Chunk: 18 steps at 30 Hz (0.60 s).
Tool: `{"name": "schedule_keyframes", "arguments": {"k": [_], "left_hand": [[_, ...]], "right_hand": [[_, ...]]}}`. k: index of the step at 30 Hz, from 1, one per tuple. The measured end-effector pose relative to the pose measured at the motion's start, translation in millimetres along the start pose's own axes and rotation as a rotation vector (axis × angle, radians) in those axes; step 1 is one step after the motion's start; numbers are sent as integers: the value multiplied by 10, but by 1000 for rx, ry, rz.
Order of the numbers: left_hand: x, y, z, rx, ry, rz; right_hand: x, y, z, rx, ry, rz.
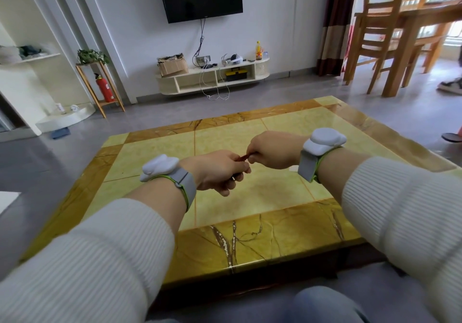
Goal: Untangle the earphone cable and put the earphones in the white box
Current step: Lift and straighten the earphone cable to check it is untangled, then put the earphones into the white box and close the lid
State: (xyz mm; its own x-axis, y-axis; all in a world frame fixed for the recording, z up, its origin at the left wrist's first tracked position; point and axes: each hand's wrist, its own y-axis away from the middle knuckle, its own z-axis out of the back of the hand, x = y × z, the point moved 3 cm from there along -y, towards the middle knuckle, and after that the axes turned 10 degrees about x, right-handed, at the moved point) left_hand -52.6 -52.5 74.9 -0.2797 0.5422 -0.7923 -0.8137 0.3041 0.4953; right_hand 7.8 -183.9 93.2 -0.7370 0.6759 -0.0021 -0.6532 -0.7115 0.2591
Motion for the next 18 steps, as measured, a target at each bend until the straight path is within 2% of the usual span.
{"name": "schedule_keyframes", "arguments": {"k": [5,10,18], "left_hand": [[-56,-225,6,-85,-193,-49],[-209,-430,-44,-246,-618,-166],[-658,-935,-100,-332,-1126,-103]], "right_hand": [[-218,6,-51,45,-144,9],[-458,68,-31,7,-284,-22],[-987,136,-132,-22,-382,-117]]}}
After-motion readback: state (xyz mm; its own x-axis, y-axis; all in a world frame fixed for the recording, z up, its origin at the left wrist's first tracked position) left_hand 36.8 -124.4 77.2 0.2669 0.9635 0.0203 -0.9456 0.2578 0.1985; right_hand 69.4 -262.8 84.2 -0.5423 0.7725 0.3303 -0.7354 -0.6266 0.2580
